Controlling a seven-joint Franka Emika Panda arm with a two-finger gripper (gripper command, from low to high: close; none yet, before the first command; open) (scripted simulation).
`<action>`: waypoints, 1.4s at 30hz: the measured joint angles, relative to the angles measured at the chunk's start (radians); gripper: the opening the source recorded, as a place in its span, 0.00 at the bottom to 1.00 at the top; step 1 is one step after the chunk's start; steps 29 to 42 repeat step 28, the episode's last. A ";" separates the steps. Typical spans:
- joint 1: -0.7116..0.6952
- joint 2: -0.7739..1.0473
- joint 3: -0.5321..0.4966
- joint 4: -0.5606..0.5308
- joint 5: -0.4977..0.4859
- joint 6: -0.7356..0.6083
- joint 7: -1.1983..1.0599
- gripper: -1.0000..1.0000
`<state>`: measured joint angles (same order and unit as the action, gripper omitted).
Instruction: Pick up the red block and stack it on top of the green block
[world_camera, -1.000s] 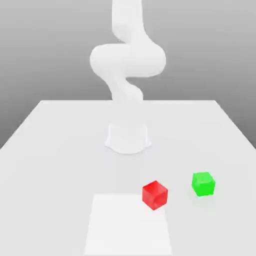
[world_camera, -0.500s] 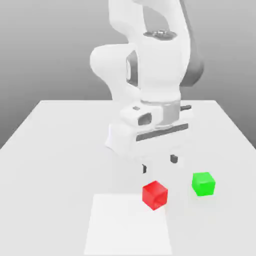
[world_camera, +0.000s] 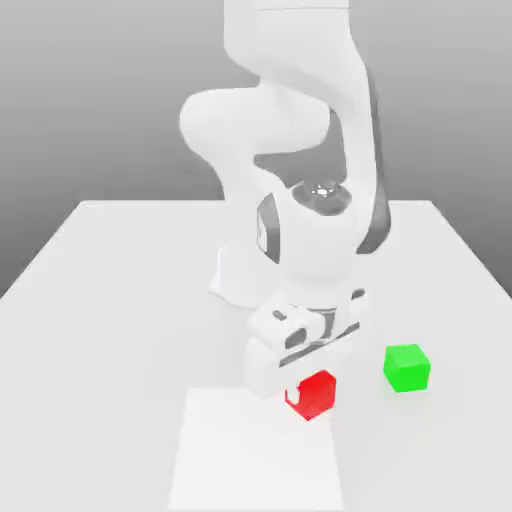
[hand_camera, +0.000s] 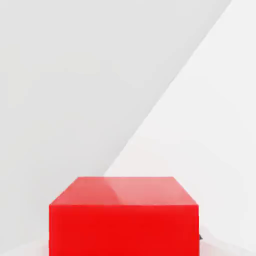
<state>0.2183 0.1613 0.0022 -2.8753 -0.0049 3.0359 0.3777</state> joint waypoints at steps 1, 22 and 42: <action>-0.001 -0.030 0.001 -0.004 0.000 -0.026 0.000 0.00; 0.242 -0.166 0.247 0.006 -0.001 -0.171 0.413 0.00; 0.244 -0.129 0.235 0.007 -0.035 -0.137 0.438 1.00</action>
